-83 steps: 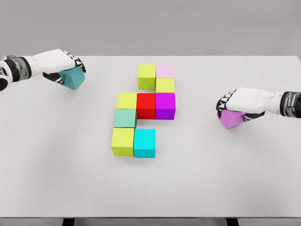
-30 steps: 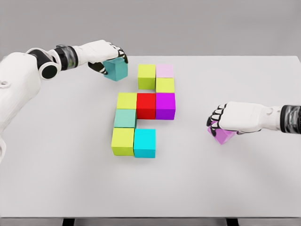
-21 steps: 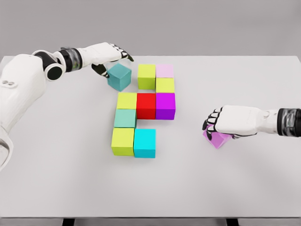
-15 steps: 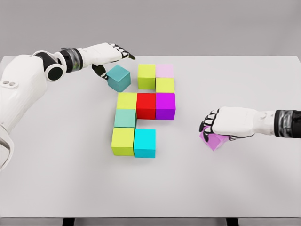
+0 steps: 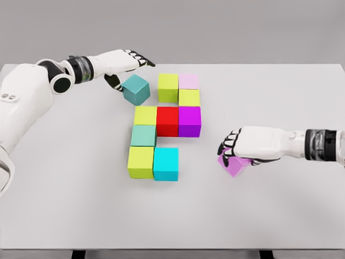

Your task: Assemble the squares on the desktop into the number 2

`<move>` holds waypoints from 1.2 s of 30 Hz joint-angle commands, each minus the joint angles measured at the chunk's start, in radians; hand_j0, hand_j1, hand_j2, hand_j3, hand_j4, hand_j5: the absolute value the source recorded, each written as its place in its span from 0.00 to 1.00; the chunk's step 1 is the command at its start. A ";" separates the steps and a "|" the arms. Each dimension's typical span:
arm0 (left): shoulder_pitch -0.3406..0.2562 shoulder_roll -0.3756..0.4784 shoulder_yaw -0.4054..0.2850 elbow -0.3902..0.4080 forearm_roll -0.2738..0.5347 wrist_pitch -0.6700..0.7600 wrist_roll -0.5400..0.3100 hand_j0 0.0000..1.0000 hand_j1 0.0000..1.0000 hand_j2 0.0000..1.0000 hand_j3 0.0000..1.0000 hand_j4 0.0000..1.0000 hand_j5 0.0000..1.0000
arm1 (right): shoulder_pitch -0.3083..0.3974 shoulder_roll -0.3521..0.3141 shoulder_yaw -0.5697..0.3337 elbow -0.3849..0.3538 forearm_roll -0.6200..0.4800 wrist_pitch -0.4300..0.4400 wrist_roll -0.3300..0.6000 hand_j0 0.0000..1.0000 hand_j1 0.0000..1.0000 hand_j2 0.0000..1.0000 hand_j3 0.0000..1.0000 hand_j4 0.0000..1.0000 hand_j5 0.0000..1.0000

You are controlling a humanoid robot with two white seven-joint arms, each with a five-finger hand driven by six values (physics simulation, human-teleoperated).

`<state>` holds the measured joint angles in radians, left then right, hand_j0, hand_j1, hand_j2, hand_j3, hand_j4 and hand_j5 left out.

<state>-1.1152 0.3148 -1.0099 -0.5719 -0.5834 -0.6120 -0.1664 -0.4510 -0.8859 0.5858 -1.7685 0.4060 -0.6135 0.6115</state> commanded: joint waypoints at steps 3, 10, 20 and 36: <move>0.002 -0.002 0.004 -0.003 0.005 0.001 0.001 1.00 1.00 1.00 1.00 1.00 1.00 | 0.000 0.016 0.000 0.000 -0.006 0.003 -0.001 0.53 0.53 0.53 0.53 0.53 0.53; 0.009 -0.005 0.004 -0.020 0.005 0.001 0.001 1.00 1.00 1.00 1.00 1.00 1.00 | -0.002 0.041 0.000 0.000 -0.006 0.003 -0.001 0.53 0.53 0.53 0.53 0.53 0.53; 0.020 -0.008 0.004 -0.020 0.007 0.001 0.001 1.00 1.00 1.00 1.00 1.00 1.00 | -0.006 0.062 0.000 0.000 -0.006 0.003 -0.001 0.53 0.53 0.53 0.53 0.53 0.53; 0.012 0.055 0.030 -0.009 0.010 0.001 0.005 1.00 1.00 1.00 1.00 1.00 1.00 | -0.008 0.122 0.000 0.000 -0.006 0.003 -0.001 0.53 0.53 0.53 0.53 0.53 0.53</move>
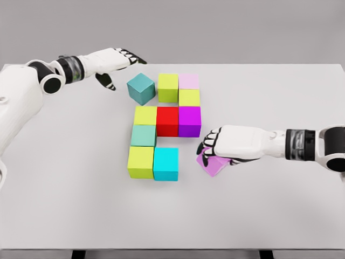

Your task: Assemble the squares on the desktop into the number 2

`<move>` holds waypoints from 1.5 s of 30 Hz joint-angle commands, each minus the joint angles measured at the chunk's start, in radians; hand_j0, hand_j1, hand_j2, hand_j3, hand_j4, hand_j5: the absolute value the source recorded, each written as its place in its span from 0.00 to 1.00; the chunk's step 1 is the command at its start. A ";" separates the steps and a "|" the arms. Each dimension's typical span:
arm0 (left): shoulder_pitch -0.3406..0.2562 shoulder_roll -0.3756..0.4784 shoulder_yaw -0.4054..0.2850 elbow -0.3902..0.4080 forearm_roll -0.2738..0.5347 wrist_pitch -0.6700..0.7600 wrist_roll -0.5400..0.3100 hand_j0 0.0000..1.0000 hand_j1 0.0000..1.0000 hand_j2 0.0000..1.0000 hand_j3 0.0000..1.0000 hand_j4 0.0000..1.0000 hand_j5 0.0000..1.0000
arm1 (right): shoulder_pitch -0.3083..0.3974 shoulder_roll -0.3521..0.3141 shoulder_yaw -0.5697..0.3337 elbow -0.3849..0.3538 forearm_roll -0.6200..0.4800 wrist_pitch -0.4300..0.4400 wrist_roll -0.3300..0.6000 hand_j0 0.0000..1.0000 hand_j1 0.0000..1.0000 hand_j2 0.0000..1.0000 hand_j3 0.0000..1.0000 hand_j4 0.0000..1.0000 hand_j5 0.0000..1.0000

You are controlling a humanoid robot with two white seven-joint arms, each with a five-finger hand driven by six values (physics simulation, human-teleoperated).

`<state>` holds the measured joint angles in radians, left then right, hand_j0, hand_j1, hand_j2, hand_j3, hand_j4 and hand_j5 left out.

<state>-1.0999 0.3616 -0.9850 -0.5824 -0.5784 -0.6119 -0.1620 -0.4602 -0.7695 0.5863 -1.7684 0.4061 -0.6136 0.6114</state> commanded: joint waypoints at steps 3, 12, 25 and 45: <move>0.003 0.057 0.005 -0.010 0.000 0.001 -0.002 0.73 0.73 0.73 0.73 0.73 0.73 | 0.002 0.009 0.000 0.000 -0.006 0.003 -0.001 0.53 0.53 0.53 0.53 0.53 0.53; 0.031 0.115 0.019 -0.066 0.002 0.001 -0.002 0.73 0.73 0.73 0.73 0.73 0.73 | 0.005 0.006 0.000 0.001 -0.004 0.003 -0.001 0.85 0.85 0.85 0.85 0.85 0.85; 0.061 0.119 0.012 -0.099 -0.005 0.001 -0.004 0.75 0.75 0.75 0.75 0.75 0.75 | 0.006 0.001 0.000 0.001 -0.004 0.003 -0.001 0.88 0.88 0.88 0.88 0.88 0.88; 0.129 0.181 0.005 -0.215 -0.005 0.001 -0.002 0.78 0.78 0.78 0.78 0.78 0.78 | 0.040 -0.100 -0.140 0.000 -0.012 0.003 -0.001 0.97 0.97 0.97 0.97 0.97 0.97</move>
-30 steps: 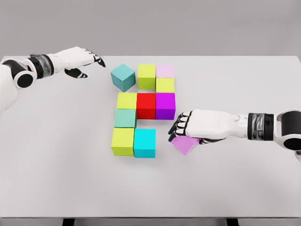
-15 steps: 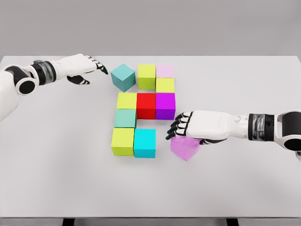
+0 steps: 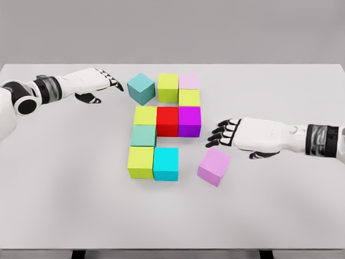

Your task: Assemble the squares on the desktop into the number 2

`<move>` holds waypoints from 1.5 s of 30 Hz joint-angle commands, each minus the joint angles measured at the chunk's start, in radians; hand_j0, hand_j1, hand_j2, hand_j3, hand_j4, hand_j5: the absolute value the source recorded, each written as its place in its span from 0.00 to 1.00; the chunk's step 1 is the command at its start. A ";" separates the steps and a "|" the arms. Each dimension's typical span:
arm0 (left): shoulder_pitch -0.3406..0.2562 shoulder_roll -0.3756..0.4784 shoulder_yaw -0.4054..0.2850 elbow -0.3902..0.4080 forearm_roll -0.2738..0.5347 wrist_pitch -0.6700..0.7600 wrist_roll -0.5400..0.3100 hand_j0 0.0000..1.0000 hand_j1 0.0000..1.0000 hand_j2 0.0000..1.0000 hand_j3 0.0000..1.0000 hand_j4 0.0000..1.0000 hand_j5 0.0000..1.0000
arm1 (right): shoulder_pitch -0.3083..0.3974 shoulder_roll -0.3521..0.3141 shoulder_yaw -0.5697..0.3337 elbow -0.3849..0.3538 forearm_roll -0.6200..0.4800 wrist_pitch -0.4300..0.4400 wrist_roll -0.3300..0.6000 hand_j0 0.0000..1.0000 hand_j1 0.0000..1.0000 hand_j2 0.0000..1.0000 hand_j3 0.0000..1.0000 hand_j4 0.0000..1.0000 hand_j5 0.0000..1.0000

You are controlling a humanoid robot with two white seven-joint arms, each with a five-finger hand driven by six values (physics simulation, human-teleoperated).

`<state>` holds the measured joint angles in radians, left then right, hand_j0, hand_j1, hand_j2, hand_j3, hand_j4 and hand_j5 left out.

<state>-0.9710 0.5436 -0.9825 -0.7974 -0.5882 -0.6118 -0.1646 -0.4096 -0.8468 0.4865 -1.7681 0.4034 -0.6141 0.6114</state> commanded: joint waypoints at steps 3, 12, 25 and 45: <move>-0.002 -0.001 0.002 0.004 0.005 0.001 0.000 0.78 0.78 0.78 0.78 0.78 0.78 | 0.023 -0.038 -0.069 -0.001 -0.009 0.003 -0.001 0.85 0.85 0.85 0.85 0.85 0.85; -0.006 -0.036 0.002 0.027 -0.007 0.001 -0.001 0.78 0.78 0.78 0.78 0.78 0.78 | 0.158 -0.075 -0.223 -0.001 -0.009 0.003 -0.001 0.68 0.68 0.68 0.68 0.68 0.68; -0.014 -0.056 0.004 0.078 -0.012 0.001 -0.003 0.81 0.81 0.81 0.81 0.81 0.81 | 0.233 -0.067 -0.201 -0.001 -0.012 0.003 -0.001 0.67 0.67 0.67 0.67 0.67 0.67; -0.044 -0.109 0.015 0.190 -0.007 0.001 -0.001 0.90 0.90 0.90 0.90 0.90 0.90 | 0.267 0.002 -0.189 -0.001 -0.014 0.003 -0.001 0.64 0.64 0.64 0.64 0.64 0.64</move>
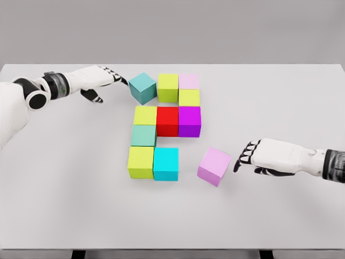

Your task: Assemble the squares on the desktop into the number 2

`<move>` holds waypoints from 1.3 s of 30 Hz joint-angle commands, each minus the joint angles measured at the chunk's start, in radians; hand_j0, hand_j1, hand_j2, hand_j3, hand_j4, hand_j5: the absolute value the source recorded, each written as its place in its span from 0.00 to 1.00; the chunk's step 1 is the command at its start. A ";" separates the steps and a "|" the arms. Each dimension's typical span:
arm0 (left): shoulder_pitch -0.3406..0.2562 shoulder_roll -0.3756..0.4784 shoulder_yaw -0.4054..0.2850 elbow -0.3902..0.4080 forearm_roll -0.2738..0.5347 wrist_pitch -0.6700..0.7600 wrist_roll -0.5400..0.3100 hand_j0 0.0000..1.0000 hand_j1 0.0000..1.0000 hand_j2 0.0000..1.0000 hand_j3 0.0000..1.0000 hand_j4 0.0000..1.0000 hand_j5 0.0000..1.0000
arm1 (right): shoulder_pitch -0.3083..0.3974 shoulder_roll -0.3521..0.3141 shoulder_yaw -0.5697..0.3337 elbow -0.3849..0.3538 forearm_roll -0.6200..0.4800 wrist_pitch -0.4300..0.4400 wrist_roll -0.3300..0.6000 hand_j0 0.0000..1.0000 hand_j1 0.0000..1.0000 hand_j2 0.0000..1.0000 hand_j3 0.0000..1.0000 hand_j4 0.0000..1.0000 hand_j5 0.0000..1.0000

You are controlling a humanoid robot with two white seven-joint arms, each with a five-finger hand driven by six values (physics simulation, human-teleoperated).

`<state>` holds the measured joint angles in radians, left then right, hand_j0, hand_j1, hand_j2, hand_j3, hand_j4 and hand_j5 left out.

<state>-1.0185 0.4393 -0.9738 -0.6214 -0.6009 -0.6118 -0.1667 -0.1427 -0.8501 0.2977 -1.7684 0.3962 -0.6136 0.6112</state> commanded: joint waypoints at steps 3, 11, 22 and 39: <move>-0.005 -0.016 0.012 0.037 0.006 0.001 0.001 0.93 0.93 0.93 0.93 0.93 0.93 | 0.000 0.019 0.000 0.000 -0.007 0.003 0.000 0.64 0.64 0.64 0.64 0.64 0.64; -0.008 -0.004 0.024 0.022 0.016 0.001 0.003 0.93 0.93 0.93 0.93 0.93 0.93 | 0.003 0.040 0.000 0.000 -0.007 0.003 0.000 0.64 0.64 0.64 0.64 0.64 0.64; -0.011 0.009 0.032 -0.078 0.029 0.001 0.004 1.00 1.00 1.00 1.00 1.00 1.00 | 0.006 0.066 0.001 0.000 -0.008 0.003 0.000 0.64 0.64 0.64 0.64 0.64 0.64; -0.060 -0.062 0.026 0.009 -0.008 0.001 -0.002 1.00 1.00 1.00 1.00 1.00 1.00 | 0.002 0.068 0.000 0.000 -0.008 0.003 0.000 0.61 0.61 0.61 0.61 0.61 0.61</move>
<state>-1.0814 0.3898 -0.9506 -0.6261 -0.6084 -0.6119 -0.1682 -0.1411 -0.7816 0.2977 -1.7681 0.3940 -0.6134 0.6111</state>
